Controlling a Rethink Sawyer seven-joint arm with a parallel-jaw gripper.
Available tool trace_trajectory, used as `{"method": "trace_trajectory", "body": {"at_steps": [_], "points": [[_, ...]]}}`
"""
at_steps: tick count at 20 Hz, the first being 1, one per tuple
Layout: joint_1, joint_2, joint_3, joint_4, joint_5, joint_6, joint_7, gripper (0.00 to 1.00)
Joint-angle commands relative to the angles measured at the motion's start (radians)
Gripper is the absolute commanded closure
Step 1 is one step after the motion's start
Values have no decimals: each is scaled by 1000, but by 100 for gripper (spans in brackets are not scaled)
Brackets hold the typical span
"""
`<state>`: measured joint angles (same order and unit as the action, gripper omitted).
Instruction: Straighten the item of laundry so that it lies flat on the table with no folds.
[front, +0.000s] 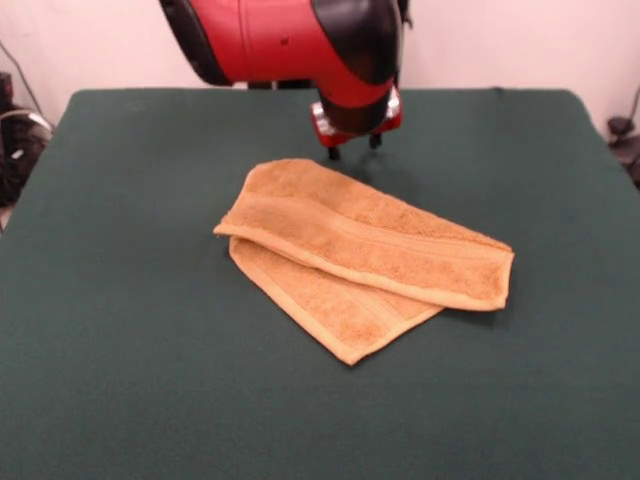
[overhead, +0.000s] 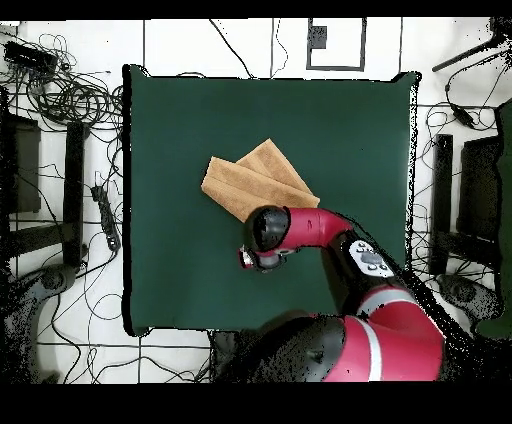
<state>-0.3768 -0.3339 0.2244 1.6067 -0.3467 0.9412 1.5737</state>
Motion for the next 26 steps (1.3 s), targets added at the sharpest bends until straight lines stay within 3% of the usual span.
{"method": "trace_trajectory", "body": {"at_steps": [1, 7, 11, 17, 26], "points": [[97, 147, 60, -296, 85, -71, 179, 0], [83, 113, 80, -288, 121, -40, 174, 0], [55, 48, 96, -224, 156, -7, 164, 0], [23, -146, 93, -36, 224, 13, 161, 0], [25, -404, 46, 93, 308, 130, 108, 0]]}}
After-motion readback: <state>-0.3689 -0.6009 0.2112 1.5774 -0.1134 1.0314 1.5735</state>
